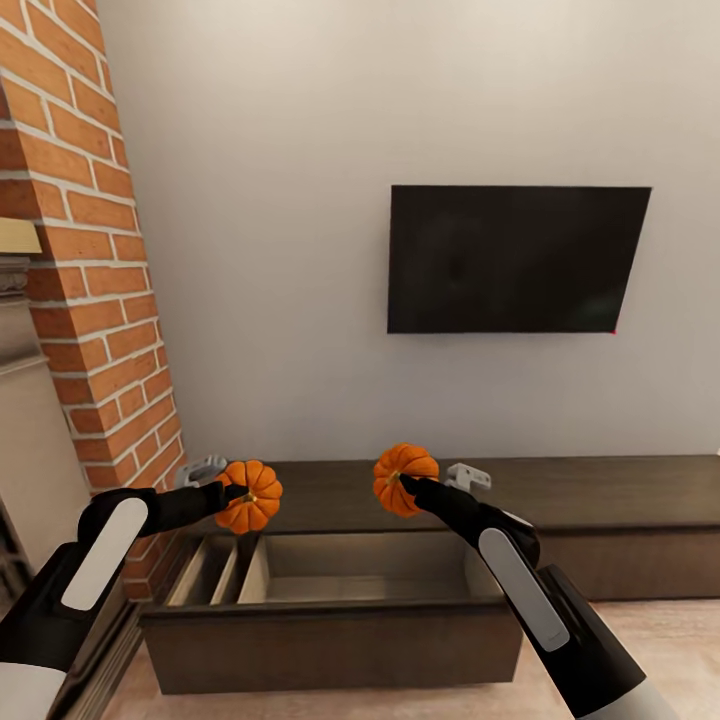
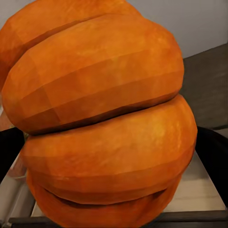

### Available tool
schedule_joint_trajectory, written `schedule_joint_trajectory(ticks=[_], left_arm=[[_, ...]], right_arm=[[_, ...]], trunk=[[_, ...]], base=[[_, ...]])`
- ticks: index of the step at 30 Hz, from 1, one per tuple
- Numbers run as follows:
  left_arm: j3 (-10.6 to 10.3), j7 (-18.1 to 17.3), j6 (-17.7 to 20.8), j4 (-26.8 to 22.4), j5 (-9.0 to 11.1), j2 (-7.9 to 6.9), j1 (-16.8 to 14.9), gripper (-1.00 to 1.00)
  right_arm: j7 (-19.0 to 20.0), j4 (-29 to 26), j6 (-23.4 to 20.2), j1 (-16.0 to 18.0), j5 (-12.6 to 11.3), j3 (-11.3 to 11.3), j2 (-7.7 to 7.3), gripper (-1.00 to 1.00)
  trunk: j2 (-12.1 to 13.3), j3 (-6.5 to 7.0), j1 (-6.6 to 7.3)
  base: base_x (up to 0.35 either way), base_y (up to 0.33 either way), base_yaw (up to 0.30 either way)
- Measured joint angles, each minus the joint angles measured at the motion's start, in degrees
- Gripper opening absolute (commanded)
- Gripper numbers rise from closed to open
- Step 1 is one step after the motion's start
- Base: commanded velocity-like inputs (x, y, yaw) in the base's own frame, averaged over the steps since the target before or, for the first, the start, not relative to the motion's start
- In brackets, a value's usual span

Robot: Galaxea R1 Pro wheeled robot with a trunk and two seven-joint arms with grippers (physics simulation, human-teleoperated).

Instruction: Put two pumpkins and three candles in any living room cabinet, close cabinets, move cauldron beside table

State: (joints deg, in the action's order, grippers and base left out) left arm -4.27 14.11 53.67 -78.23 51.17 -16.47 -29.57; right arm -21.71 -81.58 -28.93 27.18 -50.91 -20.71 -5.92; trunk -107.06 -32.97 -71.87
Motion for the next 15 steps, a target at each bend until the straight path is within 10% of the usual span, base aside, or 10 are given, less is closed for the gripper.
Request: schedule_joint_trajectory(ticks=[15], left_arm=[[-0.5,0.1,-0.1,0.2,0.2,0.00,0.0,-1.00]], right_arm=[[0.0,0.0,0.1,0.0,0.1,0.0,0.00,-1.00]], trunk=[[0.0,0.00,-0.01]], base=[[0.110,-0.123,0.000]])
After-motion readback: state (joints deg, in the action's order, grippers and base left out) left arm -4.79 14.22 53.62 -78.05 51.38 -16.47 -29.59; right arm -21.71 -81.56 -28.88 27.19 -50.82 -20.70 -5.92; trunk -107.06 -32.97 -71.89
